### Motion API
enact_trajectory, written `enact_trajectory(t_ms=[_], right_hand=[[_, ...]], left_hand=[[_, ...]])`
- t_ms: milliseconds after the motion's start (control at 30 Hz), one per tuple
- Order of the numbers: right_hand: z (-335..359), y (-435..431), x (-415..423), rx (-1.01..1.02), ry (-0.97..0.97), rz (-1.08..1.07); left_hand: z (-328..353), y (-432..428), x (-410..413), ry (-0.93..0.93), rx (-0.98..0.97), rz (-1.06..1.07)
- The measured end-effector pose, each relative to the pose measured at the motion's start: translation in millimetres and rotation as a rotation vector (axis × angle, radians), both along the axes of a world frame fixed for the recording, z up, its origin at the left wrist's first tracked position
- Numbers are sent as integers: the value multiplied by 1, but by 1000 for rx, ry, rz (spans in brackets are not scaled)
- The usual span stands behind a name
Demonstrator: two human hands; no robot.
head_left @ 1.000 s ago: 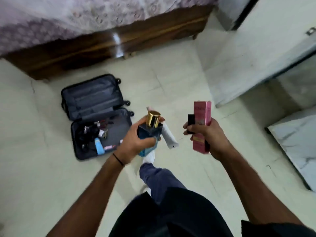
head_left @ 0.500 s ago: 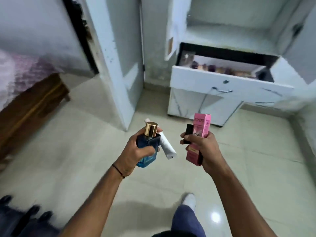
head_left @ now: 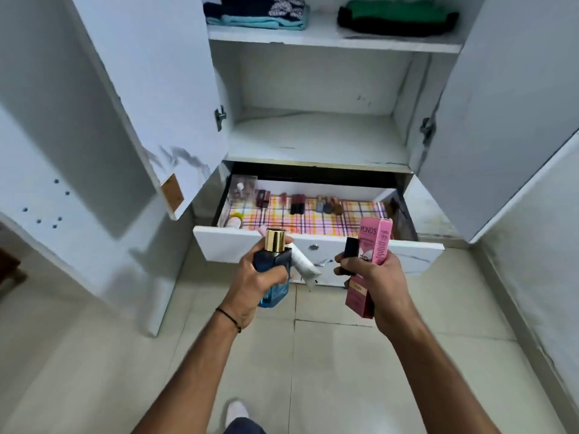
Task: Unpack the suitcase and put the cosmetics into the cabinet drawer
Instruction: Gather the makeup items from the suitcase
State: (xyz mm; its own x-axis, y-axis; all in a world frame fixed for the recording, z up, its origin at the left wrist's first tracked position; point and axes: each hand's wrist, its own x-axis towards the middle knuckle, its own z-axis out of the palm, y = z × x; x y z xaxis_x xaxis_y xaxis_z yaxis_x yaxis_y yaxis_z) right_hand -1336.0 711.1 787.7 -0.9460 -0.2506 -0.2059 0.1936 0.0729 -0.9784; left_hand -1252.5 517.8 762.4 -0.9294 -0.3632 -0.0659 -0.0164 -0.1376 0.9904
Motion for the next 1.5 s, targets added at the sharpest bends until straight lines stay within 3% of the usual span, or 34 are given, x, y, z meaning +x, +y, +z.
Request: enact_trajectory(t_ms=[167,500,833,1000,1133,1267,1367,1500], right_hand=[[-19,-43,-84,6,-15,-46],[-83,-161,-213,180,-133,9],[-141,-202,-232,138,-332,115],[-154,-211,-233,188,-343,107],[-161,-210,-242,238,-377,11],[-175,-201,-254,345,-348,-53],[-184,-192,-261,469,-255,-65],[-193,-190,-263,582,-220,-34]], left_hand=[[-6,-61,-92,-13,-48,-21],[-63,-170,-255,-298,-175,-326],[-116,-184,-277,-464,86,-427],[-128,-186,-277,-644,346,-315],[-142,-196,-274,-729,407,-189],[-158,-203,-271,-681,91,-115],[-166,-205,-271,-726,-275,-156],[-173,-197,-272,-855,-614,-179]])
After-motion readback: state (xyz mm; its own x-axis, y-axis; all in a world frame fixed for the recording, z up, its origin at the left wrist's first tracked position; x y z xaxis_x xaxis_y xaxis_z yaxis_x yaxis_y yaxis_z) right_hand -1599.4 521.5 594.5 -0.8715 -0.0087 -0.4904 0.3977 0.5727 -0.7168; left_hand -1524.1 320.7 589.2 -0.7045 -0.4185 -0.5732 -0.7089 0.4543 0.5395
